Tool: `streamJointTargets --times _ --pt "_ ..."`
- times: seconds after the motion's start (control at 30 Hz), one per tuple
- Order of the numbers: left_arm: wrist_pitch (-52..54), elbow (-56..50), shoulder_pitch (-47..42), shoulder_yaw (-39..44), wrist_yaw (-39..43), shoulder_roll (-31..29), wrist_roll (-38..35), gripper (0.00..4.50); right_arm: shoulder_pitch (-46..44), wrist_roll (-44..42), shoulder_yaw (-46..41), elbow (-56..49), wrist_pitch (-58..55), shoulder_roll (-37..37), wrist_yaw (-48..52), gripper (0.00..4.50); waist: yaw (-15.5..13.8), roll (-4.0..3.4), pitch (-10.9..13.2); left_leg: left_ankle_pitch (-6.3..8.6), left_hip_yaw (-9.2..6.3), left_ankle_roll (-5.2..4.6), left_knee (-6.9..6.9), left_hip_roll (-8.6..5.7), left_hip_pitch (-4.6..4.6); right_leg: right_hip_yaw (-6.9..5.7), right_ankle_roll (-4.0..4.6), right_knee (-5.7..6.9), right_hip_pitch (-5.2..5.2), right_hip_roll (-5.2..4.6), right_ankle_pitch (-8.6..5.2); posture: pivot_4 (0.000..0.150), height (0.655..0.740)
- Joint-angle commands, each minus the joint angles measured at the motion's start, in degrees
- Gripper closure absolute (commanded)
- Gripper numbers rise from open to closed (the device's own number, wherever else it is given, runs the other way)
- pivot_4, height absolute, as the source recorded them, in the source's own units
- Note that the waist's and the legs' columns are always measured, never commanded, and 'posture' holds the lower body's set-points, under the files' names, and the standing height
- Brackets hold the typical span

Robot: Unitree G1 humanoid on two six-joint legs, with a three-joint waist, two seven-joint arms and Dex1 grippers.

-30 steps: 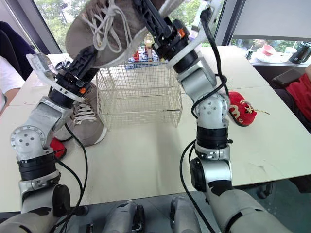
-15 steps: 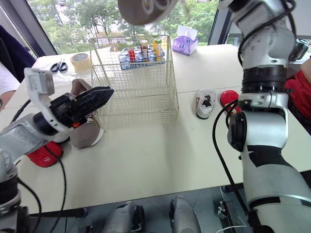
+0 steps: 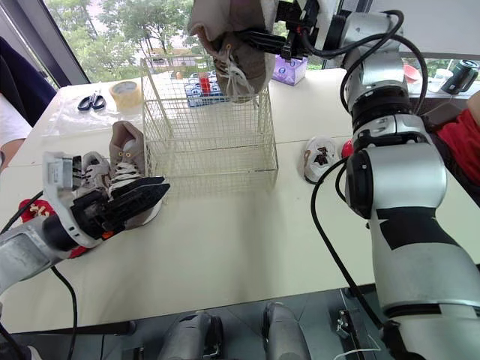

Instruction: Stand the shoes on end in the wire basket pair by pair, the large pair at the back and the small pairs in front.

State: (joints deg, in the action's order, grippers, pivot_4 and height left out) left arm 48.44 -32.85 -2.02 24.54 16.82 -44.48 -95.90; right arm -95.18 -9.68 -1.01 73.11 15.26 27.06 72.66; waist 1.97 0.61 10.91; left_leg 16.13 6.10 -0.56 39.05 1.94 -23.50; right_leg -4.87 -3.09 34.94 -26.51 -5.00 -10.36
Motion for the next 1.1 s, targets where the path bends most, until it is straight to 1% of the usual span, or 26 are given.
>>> streamJointTargets --times 0.03,0.1,0.23,0.43,0.5,0.53,0.6,0.63,0.83,1.0,1.1 --pt "-1.65 -2.04 0.48 0.09 0.63 -0.17 2.03 0.2 -2.25 1.32 -1.65 2.38 -5.48 -1.14 -0.29 2.8 0.05 0.0 0.0 -0.02 0.0 0.03 0.0 0.0 0.0 0.0 0.04 0.01 0.0 0.0 -0.02 0.15 0.74" --pt "-2.87 -2.57 1.1 0.2 -0.96 0.97 0.86 0.2 -2.41 2.27 -2.2 3.18 -7.16 -1.89 -2.56 2.8 0.17 0.0 0.0 -0.03 -0.01 0.05 0.0 0.0 0.01 0.0 0.03 0.02 0.01 0.0 -0.02 0.15 0.74" --pt "-4.62 -5.39 5.05 1.98 -2.95 1.67 -1.12 0.2 -2.28 3.28 -3.47 4.09 -12.06 -2.84 -1.53 2.8 0.35 0.0 0.0 -0.03 0.0 0.07 -0.02 0.02 0.01 0.0 0.03 0.02 0.0 -0.03 -0.01 0.15 0.74" --pt "-7.76 -9.28 9.37 2.59 -6.0 2.3 -2.2 0.2 -0.24 7.6 -3.05 4.42 -11.48 -3.29 -5.88 2.8 0.31 -0.01 0.0 0.01 -0.01 -0.01 -0.03 0.01 0.02 0.0 0.07 0.02 0.0 -0.05 -0.03 0.15 0.74" --pt "-8.52 -10.16 10.03 2.34 -6.49 2.27 -2.48 0.14 0.43 8.56 -3.33 4.34 -10.1 -3.1 -7.19 1.81 0.12 -0.01 0.0 0.11 -0.04 -0.17 -0.02 0.01 0.02 -0.02 0.07 0.02 0.01 -0.06 -0.03 0.15 0.74" --pt "-8.77 -10.38 10.25 2.2 -6.57 2.11 -2.5 0.14 0.61 9.02 -3.36 4.29 -9.42 -3.04 -7.63 1.47 0.09 -0.01 0.0 0.11 -0.04 -0.17 -0.01 -0.01 0.02 -0.02 0.07 0.03 0.02 -0.07 -0.03 0.15 0.74" --pt "-8.86 -9.85 10.03 1.72 -6.18 1.53 -2.13 0.14 0.32 8.87 -4.34 4.14 -8.93 -2.78 -7.92 0.43 0.1 -0.01 0.01 0.1 -0.04 -0.16 -0.01 -0.02 0.02 -0.02 0.07 0.03 0.02 -0.07 -0.03 0.15 0.74" --pt "-8.88 -9.54 9.83 1.53 -6.01 1.29 -1.98 0.14 0.13 8.71 -4.8 4.1 -8.94 -2.67 -7.9 0.03 0.17 -0.02 0.01 0.09 -0.04 -0.14 -0.01 -0.02 0.02 -0.02 0.07 0.03 0.02 -0.06 -0.03 0.15 0.74" --pt "-8.13 -6.24 6.61 -0.51 -3.8 0.09 -1.28 0.14 -1.74 8.02 -6.85 3.22 -7.68 0.69 -4.76 0.03 -0.02 -0.03 0.01 0.07 -0.04 -0.12 -0.01 -0.04 0.01 -0.04 0.01 0.04 0.01 -0.02 0.0 0.15 0.74" --pt "-7.09 -3.06 3.31 -2.36 -1.55 -0.79 -0.38 0.14 -1.56 8.97 -6.64 2.45 -4.77 4.7 -3.7 0.03 -0.44 -0.05 0.03 0.07 0.0 -0.11 0.0 -0.08 0.0 -0.03 -0.09 0.01 0.01 -0.02 0.05 0.15 0.74" --pt "-5.97 -0.78 0.92 -4.38 0.17 -1.17 0.73 0.14 -1.92 5.96 -9.43 2.15 -6.96 5.9 -1.67 0.03 -1.03 -0.06 0.04 0.06 0.01 -0.1 0.0 -0.09 0.0 -0.03 -0.09 0.02 0.0 -0.01 0.05 0.15 0.74"
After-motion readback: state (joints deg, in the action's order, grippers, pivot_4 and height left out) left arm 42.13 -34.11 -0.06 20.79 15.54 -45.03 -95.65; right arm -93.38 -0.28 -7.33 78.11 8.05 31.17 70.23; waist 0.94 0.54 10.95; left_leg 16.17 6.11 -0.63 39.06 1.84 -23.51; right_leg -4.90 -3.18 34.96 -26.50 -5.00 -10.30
